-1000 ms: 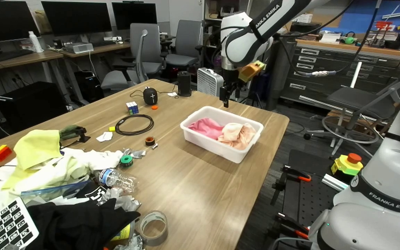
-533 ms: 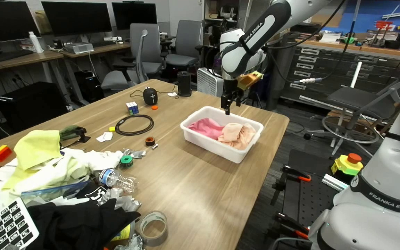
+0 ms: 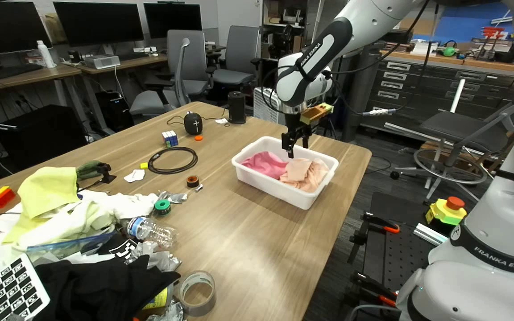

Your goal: Remove the t-shirts from the white storage container

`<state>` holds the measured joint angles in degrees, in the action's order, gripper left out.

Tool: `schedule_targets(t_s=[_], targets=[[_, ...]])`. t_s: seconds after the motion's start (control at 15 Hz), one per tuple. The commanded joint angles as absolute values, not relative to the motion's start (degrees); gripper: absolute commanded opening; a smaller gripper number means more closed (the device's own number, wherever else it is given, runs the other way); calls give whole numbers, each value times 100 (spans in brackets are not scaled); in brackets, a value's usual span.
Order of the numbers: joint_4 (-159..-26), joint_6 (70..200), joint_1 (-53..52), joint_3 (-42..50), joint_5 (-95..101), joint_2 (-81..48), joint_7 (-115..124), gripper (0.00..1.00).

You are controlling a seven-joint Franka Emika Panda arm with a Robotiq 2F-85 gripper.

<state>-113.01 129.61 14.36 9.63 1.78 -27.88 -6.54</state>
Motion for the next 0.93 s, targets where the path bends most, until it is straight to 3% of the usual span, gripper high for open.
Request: schedule_targets(t_s=[0.0,0.4,0.87], targets=[[-10864,12458,1496,907,21,-3127,-653,100],[-10538,11612,1508,853,-148,-3455,-576,100],[-10636,11783,1513,767,-436,-3857,-595,100]])
